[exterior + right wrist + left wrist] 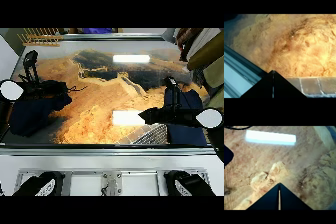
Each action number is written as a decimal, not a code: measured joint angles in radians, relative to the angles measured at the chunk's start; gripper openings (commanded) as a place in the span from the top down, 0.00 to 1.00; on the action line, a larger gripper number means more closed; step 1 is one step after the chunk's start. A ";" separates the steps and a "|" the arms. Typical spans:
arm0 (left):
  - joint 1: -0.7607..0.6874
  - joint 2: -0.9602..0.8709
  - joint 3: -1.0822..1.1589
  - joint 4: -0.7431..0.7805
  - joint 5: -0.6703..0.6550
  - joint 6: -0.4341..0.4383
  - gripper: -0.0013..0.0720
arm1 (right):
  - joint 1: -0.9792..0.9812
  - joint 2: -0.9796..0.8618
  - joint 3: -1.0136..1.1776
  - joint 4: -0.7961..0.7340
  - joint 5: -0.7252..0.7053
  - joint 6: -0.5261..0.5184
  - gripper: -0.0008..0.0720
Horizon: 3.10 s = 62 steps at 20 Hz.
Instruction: Fold the clothes and pants, and hang the long-sleeved shirts on hangers.
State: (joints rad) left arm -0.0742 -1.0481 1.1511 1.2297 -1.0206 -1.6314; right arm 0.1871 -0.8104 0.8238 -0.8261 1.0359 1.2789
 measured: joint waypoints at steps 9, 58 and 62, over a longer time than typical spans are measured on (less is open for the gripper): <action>0.000 0.000 0.000 0.000 0.000 0.000 0.97 | 0.000 0.000 0.000 0.000 0.000 0.000 0.96; -0.660 -0.129 0.432 0.498 0.159 0.077 0.97 | -0.335 0.129 0.133 0.001 -0.135 0.007 0.96; -0.719 -0.254 0.446 0.456 0.207 0.027 0.55 | -0.364 0.161 0.137 0.000 -0.137 0.007 0.96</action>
State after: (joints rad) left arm -0.7929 -1.3018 1.5967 1.6859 -0.8135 -1.6047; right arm -0.1772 -0.6491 0.9611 -0.8257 0.8993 1.2861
